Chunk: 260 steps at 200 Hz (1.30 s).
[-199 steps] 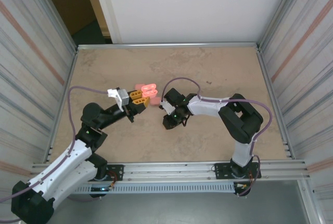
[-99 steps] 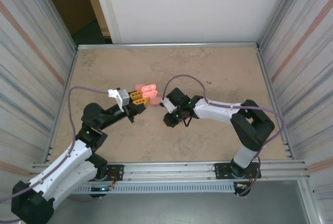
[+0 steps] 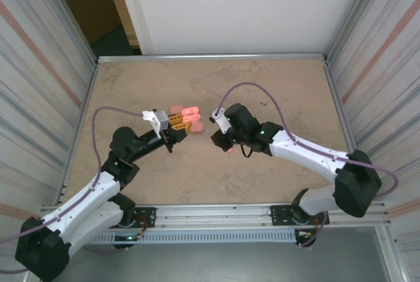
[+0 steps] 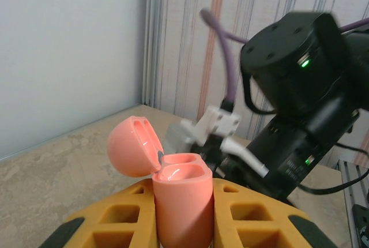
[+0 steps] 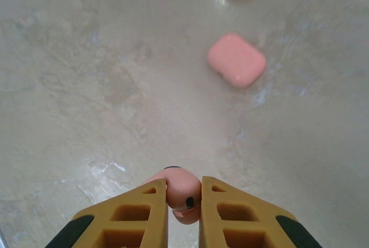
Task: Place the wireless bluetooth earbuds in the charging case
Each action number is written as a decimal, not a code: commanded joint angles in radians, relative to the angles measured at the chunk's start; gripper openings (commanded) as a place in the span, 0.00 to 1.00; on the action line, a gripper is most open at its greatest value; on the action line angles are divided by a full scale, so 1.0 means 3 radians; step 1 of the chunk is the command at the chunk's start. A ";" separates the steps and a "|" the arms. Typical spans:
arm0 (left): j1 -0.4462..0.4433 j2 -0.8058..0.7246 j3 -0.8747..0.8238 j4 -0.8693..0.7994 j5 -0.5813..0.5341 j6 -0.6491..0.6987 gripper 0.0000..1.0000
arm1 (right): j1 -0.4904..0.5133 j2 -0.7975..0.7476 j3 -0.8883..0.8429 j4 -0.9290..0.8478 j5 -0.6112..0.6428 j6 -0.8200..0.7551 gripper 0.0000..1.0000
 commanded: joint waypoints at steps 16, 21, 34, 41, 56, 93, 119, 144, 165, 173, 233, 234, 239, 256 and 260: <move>-0.0012 0.0098 -0.0019 0.0264 -0.0043 -0.0034 0.00 | 0.0005 -0.0382 -0.0011 0.0147 0.0187 -0.0250 0.16; -0.0011 0.0114 -0.0014 0.0273 -0.0041 -0.0037 0.00 | 0.0009 -0.0423 -0.0004 0.0161 0.0205 -0.0270 0.16; -0.0013 0.0144 -0.0010 0.0298 -0.0037 -0.0036 0.00 | 0.0011 -0.0528 0.0015 0.0198 0.0238 -0.0318 0.16; -0.0014 0.0160 -0.0006 0.0306 -0.0039 -0.0034 0.00 | 0.0010 -0.0582 0.0018 0.0227 0.0249 -0.0349 0.16; -0.0014 0.0189 0.0002 0.0321 -0.0022 -0.0036 0.00 | 0.0005 -0.0694 0.0012 0.0304 0.0265 -0.0400 0.16; -0.0014 0.0260 -0.0003 0.0405 0.0020 -0.0043 0.00 | 0.0005 -0.0878 0.0024 0.0516 0.0198 -0.0429 0.16; -0.0013 0.0300 -0.0014 0.0475 0.0051 -0.0064 0.00 | 0.0025 -0.0886 0.0098 0.0636 0.0170 -0.0438 0.16; -0.0013 0.0346 -0.0029 0.0569 0.0084 -0.0099 0.00 | 0.0081 -0.0832 0.0202 0.0714 0.0169 -0.0509 0.16; -0.0013 0.0390 -0.0034 0.0625 0.0108 -0.0108 0.00 | 0.0142 -0.0765 0.0296 0.0781 0.0170 -0.0582 0.15; -0.0013 0.0405 -0.0033 0.0634 0.0117 -0.0115 0.00 | 0.0167 -0.0737 0.0325 0.0801 0.0168 -0.0610 0.16; -0.0023 0.0506 -0.0044 0.0735 0.0163 -0.0141 0.00 | 0.0281 -0.0527 0.0534 0.0849 0.0157 -0.0746 0.16; -0.0022 0.0509 -0.0044 0.0735 0.0163 -0.0141 0.00 | 0.0281 -0.0520 0.0536 0.0850 0.0157 -0.0748 0.16; -0.0024 0.0507 -0.0044 0.0736 0.0165 -0.0141 0.00 | 0.0286 -0.0507 0.0543 0.0855 0.0155 -0.0754 0.16; -0.0020 0.0507 -0.0049 0.0728 0.0162 -0.0138 0.00 | 0.0300 -0.0449 0.0567 0.0861 0.0153 -0.0756 0.16; -0.0023 0.0504 -0.0052 0.0726 0.0157 -0.0136 0.00 | 0.0302 -0.0434 0.0572 0.0861 0.0157 -0.0758 0.16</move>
